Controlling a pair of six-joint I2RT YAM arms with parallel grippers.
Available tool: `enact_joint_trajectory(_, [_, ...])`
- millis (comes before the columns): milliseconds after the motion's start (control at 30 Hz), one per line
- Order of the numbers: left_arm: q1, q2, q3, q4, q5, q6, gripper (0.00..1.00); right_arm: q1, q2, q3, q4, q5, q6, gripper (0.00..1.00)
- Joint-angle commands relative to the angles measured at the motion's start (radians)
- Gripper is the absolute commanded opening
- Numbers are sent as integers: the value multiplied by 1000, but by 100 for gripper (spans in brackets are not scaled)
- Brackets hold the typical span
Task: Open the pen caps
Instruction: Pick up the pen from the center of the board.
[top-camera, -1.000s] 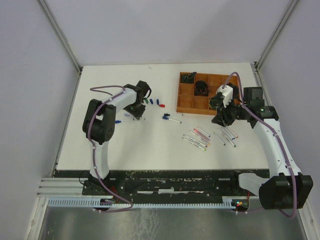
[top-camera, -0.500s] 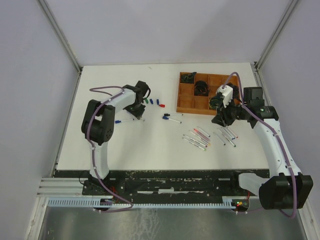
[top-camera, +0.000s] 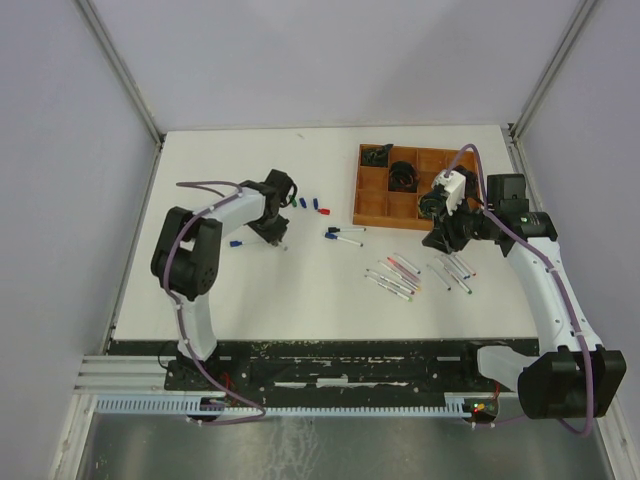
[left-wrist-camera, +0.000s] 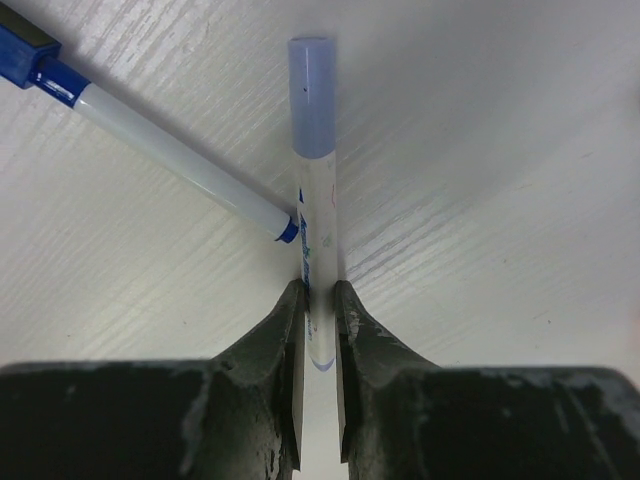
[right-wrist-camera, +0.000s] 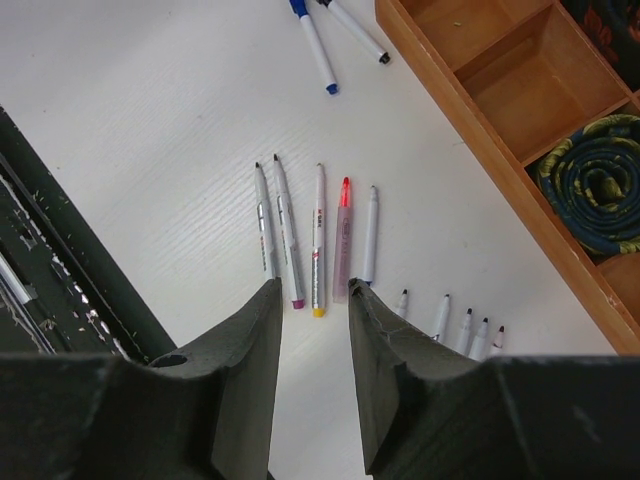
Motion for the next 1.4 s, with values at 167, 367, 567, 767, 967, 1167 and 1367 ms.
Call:
enact_joint_trajectory(167, [-73,-216,-98,94,-63,146,3,7,0,-4,3,-113,-6,41])
enact_joint_trajectory(367, [-124,-339,-206,231,-21,234,3,7,-3,-6,5,-165,0,41])
enact_joint_trajectory(567, [-242,-601,-488,697,105,430,3,5,-32,-47,78,-388,74,46])
enact_joint_trajectory(767, [-343,-776,-782,1342,363,627,3,6,-82,-160,346,-528,300,54])
enact_joint_trajectory(967, [-520,-731,-819,1641,345,821,3,5,-83,-216,578,-573,533,56])
enact_joint_trajectory(1167, [-592,-630,-801,1844,281,846,3,17,-122,-272,763,-587,664,58])
enact_joint_trajectory(1367, [-650,-544,-739,1897,236,862,3,20,-177,-372,1132,-542,965,66])
